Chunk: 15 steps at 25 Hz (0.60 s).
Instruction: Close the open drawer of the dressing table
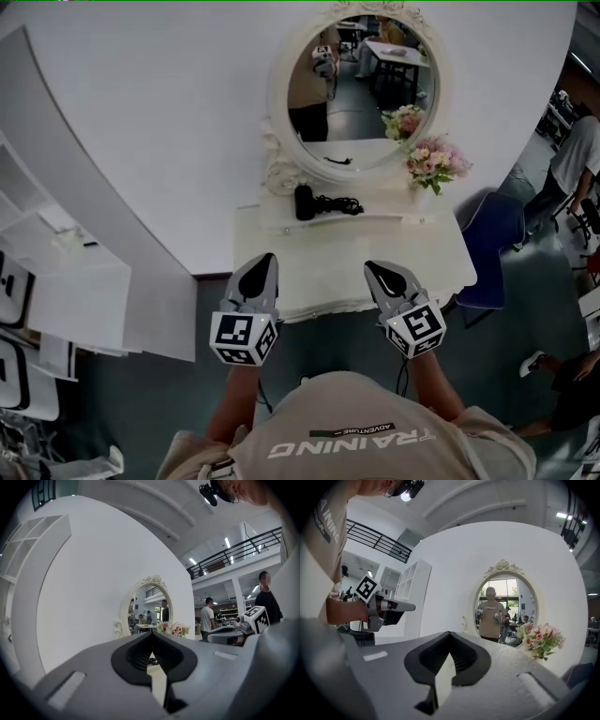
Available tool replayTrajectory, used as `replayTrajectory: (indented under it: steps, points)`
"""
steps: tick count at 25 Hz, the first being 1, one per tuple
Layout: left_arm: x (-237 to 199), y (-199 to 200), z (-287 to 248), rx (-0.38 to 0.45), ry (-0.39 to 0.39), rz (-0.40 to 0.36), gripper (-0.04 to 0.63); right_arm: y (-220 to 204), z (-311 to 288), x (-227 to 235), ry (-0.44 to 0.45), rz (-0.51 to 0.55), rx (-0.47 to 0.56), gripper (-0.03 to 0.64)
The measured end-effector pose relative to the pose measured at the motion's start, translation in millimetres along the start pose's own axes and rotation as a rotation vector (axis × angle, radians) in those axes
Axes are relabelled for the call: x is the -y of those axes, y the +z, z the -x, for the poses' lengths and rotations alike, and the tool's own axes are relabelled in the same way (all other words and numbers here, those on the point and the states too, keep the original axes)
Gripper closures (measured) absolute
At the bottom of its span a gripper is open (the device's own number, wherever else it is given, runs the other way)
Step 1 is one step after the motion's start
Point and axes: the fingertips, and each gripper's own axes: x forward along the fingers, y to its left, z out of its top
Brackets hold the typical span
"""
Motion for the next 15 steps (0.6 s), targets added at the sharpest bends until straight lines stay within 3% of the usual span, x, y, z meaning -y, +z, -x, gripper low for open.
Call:
replayTrajectory:
  steps: [7, 15]
  points:
    - [2.5, -8.6, 3.1, -0.018, -0.005, -0.01, 0.577, -2.2, 3.9, -4.7, -0.001, 0.006, -0.002, 0.615]
    - [3.6, -14.8, 6.8, -0.012, -0.023, 0.054, 0.577, -13.7, 11.9, -1.9, -0.015, -0.011, -0.036, 0.615]
